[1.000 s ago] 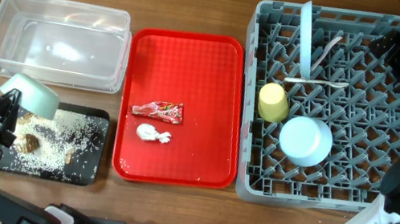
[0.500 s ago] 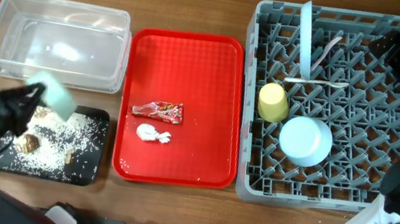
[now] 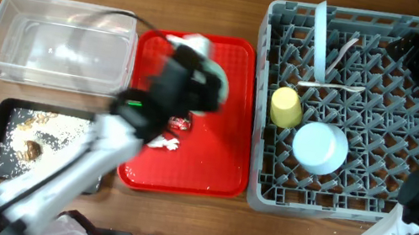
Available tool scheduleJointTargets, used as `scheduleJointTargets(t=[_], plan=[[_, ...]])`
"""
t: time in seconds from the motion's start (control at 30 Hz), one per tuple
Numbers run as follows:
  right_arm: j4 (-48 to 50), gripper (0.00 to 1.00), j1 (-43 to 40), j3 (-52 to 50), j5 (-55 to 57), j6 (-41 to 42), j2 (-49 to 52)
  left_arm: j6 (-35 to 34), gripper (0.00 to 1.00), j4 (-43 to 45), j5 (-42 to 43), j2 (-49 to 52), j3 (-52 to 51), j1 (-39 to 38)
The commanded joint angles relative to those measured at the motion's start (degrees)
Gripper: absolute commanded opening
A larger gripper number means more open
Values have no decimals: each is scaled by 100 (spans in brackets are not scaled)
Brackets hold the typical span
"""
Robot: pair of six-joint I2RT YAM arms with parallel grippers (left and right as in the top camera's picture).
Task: Sort waste into correct bins and load items into the dishwasher rack
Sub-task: 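Carry the emptied green bowl back and set it on the red tray, then pick the white tissue with the left gripper and drop it in the clear bin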
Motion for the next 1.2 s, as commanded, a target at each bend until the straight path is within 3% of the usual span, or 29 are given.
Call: scheduleJointTargets(t=[0.0, 0.23, 0.33, 0.4, 0.43, 0.5, 0.6, 0.77, 0.83, 0.9, 1.17], plan=[[17, 100, 2, -2, 15, 0, 55, -149, 4, 229, -1646, 868, -4, -518], [17, 100, 2, -2, 15, 0, 55, -144, 6, 531, -1482, 1377, -4, -505], [17, 100, 2, -2, 15, 0, 55, 192, 32, 754, -1080, 1377, -4, -505], [17, 100, 2, -2, 15, 0, 55, 387, 64, 831, -997, 1370, -2, -503], [17, 100, 2, -2, 15, 2, 55, 546, 72, 791, -1003, 1370, 24, -474], [17, 100, 2, -2, 15, -2, 55, 601, 70, 461, -1281, 1290, 142, -369], [17, 100, 2, -2, 15, 0, 55, 431, 59, -501, -1403, 909, 328, -70], [17, 100, 2, -2, 15, 0, 55, 234, 58, -2175, -1084, 319, 337, 378], [17, 100, 2, -2, 15, 0, 55, 234, 52, -2931, -859, 363, 264, 435], [17, 100, 2, -2, 15, 0, 55, 234, 45, -3178, -861, 479, 114, 433], [17, 100, 2, -2, 17, 0, 55, 87, 45, -2756, -944, 704, -839, 435]])
